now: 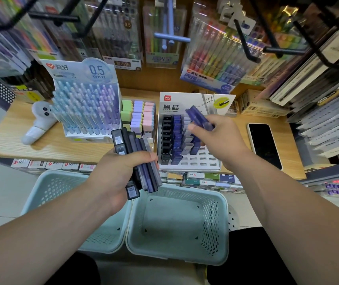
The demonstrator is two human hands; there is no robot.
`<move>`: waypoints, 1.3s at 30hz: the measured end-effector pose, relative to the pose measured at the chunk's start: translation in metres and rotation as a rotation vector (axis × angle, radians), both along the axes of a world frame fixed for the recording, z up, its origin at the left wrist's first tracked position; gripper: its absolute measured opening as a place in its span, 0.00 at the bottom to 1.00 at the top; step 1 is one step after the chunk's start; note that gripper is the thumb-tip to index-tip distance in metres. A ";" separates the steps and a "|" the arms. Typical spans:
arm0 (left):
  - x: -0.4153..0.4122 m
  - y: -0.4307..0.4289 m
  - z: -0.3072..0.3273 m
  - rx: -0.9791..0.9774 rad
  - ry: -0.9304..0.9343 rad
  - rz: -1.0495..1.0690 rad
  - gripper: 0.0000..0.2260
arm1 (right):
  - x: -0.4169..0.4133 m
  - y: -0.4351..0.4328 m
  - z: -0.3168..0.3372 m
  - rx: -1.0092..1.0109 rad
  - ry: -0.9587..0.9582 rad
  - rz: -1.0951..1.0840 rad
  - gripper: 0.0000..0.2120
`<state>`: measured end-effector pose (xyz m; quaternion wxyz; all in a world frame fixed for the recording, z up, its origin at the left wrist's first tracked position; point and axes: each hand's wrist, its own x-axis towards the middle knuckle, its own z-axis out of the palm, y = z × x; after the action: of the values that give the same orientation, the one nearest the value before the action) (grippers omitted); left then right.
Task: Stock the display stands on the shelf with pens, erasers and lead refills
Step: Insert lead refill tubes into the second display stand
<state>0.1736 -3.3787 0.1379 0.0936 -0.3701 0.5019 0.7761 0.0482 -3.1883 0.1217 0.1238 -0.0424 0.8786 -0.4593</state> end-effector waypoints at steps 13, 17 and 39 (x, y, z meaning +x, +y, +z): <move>-0.009 0.016 0.002 -0.008 0.040 -0.028 0.10 | 0.025 -0.003 0.036 -0.555 -0.689 -0.003 0.18; -0.015 0.022 0.001 -0.040 0.059 -0.057 0.09 | 0.036 -0.002 0.037 -0.467 -0.683 0.146 0.14; -0.018 0.032 0.002 0.035 0.081 -0.101 0.14 | 0.047 -0.004 0.028 -0.349 -0.519 0.196 0.14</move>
<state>0.1554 -3.3464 0.1402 0.1191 -0.3109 0.5096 0.7934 0.0953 -3.1927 0.1496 0.3781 -0.0287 0.7174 -0.5845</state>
